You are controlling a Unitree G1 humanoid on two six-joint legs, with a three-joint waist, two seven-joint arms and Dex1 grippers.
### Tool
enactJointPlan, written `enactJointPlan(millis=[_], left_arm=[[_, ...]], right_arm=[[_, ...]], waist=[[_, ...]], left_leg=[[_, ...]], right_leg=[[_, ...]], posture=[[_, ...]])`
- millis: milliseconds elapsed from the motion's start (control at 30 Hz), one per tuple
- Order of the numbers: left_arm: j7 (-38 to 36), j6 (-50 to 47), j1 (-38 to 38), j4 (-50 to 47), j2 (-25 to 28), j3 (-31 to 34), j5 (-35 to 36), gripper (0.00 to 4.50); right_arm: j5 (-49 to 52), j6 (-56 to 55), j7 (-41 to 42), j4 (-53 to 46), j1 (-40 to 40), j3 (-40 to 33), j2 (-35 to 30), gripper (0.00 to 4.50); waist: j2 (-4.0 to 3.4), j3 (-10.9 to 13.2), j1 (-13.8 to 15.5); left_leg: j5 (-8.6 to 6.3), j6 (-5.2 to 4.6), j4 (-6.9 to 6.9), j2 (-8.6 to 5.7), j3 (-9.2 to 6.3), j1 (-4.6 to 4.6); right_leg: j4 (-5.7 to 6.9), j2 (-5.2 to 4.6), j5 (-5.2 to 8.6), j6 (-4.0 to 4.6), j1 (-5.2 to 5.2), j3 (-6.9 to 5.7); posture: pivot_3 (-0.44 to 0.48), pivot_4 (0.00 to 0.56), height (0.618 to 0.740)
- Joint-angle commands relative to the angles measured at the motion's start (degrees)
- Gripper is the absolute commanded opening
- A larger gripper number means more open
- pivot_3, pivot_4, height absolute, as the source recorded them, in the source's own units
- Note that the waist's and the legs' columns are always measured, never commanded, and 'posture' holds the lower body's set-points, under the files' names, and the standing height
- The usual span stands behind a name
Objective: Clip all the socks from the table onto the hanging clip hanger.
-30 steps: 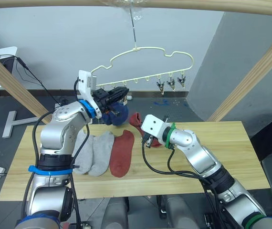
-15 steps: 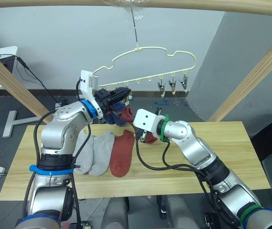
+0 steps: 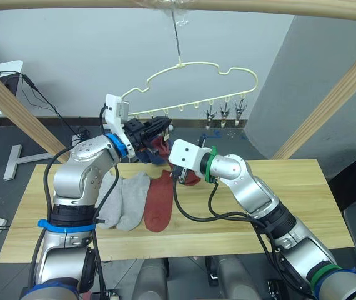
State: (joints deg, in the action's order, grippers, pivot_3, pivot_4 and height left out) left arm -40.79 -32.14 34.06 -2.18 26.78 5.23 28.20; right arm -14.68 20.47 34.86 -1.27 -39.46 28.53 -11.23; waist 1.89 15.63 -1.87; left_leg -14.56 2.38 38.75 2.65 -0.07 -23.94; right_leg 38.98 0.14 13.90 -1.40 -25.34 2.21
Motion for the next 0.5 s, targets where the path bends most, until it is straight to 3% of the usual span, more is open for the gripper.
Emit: enactJointPlan(millis=[33, 500], left_arm=[[-0.52, 0.59, -0.39, -1.77, 0.50, 0.01, -0.01, 0.00], [-0.52, -1.43, -1.21, -2.19, 1.80, 0.46, 0.70, 0.00]], right_arm=[[0.23, -0.76, -0.59, -1.34, -1.17, -1.52, 0.72, 0.02], [1.13, -1.06, -2.12, -0.39, -2.16, -4.24, 2.41, 0.02]], waist=[[0.00, 0.00, 0.00], [0.00, 0.00, 0.00]], left_leg=[[0.00, 0.00, 0.00, 0.00, 0.00, 0.00], [0.00, 0.00, 0.00, 0.00, 0.01, 0.01]], right_leg=[[0.00, 0.00, 0.00, 0.00, 0.00, 0.00], [0.01, 0.00, 0.00, 0.00, 0.00, 0.00]], posture=[[-0.019, 0.250, 0.711], [-0.013, 0.253, 0.711]])
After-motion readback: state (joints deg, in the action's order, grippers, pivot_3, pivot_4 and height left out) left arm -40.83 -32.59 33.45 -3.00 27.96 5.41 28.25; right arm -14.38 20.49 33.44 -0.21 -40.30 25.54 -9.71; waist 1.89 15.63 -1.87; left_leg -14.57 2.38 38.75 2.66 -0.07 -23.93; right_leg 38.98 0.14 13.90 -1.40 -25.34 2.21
